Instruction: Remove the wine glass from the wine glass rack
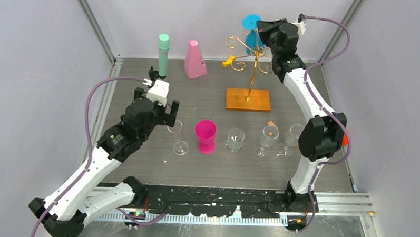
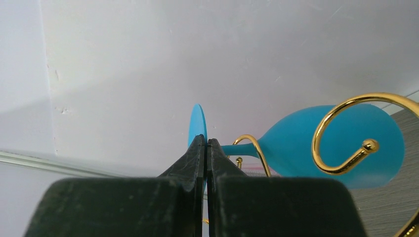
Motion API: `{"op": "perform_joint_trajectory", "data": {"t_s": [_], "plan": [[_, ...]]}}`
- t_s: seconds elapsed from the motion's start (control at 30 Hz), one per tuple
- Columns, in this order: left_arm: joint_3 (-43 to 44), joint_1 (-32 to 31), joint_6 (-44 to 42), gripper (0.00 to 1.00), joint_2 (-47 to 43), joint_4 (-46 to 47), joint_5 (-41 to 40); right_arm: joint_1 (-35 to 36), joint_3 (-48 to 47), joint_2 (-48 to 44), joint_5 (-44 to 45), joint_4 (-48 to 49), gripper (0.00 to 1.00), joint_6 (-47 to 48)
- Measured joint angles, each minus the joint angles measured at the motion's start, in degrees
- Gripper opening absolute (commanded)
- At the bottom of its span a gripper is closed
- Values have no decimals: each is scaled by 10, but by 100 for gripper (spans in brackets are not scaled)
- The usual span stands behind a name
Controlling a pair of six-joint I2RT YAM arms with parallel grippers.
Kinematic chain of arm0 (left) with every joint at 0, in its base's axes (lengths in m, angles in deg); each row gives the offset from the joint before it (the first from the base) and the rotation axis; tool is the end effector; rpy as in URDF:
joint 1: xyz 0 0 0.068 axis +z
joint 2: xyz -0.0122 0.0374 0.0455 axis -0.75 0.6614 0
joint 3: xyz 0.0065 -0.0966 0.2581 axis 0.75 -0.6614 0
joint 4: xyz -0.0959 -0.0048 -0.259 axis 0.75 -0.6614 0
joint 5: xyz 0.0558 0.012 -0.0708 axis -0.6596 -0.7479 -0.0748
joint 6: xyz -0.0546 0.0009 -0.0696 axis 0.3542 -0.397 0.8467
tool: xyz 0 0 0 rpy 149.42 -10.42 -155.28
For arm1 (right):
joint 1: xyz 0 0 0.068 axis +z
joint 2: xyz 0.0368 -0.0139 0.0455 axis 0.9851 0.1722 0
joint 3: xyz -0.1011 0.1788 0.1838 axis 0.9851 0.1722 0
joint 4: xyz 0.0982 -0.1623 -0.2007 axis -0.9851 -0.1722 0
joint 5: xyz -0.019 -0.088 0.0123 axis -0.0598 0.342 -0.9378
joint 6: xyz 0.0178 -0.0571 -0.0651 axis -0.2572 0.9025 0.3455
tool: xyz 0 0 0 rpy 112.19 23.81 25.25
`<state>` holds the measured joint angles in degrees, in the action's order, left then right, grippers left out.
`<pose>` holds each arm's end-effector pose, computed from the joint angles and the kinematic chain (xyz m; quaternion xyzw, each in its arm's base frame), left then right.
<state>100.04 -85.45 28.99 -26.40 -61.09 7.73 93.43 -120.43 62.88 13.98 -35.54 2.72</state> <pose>0.2025 -0.1116 0.3635 0.1332 0.8006 -0.0188 0.5839 0.5001 0.1069 0.4156 0.3217 0.6180 0.3852 0.6052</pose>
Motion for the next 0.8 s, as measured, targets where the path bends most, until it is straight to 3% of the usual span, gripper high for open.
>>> {"op": "perform_joint_trajectory", "data": {"t_s": [0.8], "plan": [[0,2,0,100,0,0,2,0,30,-54,-43,-35,0,-45]]}}
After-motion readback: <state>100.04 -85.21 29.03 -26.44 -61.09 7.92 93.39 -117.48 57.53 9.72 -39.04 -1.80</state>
